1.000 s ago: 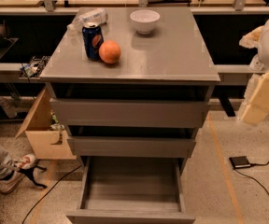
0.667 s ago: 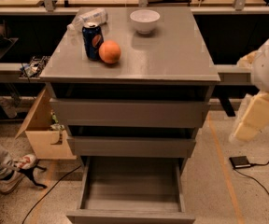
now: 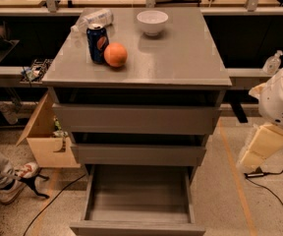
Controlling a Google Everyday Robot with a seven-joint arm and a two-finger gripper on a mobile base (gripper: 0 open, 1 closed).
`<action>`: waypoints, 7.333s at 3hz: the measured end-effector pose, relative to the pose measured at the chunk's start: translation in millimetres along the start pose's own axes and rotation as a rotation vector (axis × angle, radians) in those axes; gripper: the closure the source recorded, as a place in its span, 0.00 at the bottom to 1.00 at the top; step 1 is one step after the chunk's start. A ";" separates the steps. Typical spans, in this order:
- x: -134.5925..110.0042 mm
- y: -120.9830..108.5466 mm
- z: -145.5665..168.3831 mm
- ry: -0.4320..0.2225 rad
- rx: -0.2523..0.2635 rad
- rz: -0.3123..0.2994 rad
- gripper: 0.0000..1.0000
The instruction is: Close bottom drawer
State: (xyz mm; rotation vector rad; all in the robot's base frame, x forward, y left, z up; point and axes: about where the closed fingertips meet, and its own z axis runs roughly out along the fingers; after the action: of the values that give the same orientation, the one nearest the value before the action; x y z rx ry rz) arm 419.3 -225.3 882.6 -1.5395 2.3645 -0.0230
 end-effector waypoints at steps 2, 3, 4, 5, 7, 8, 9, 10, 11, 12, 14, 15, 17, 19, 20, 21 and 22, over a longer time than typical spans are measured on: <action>11.2 26.5 77.7 0.004 -0.109 0.073 0.00; 24.2 55.2 147.8 0.036 -0.185 0.143 0.00; 38.6 86.2 210.1 0.062 -0.256 0.218 0.00; 54.6 115.0 258.7 0.052 -0.302 0.295 0.00; 70.4 153.4 334.3 -0.068 -0.318 0.431 0.00; 68.6 160.2 369.1 -0.148 -0.328 0.474 0.00; 68.6 160.2 369.1 -0.148 -0.328 0.474 0.00; 71.8 161.4 386.9 -0.095 -0.333 0.474 0.00; 78.3 163.8 421.2 -0.018 -0.365 0.488 0.00; 88.8 171.6 457.1 0.062 -0.397 0.510 0.00; 118.6 187.1 497.8 0.124 -0.461 0.594 0.00; 132.9 196.6 506.5 0.138 -0.496 0.625 0.00; 151.5 216.6 536.7 0.121 -0.574 0.667 0.18; 152.9 226.9 584.8 0.058 -0.583 0.668 0.65; 151.1 223.6 610.5 0.049 -0.557 0.657 0.88; 149.7 216.4 634.1 0.045 -0.518 0.641 1.00; 149.6 205.1 652.4 0.016 -0.482 0.640 1.00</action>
Offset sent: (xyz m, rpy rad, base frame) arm -0.0169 0.0278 -0.1787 0.1119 0.2351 -0.0899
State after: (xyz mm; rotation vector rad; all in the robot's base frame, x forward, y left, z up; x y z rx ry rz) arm 359.5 -169.7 187.4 -0.8575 2.9001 0.7210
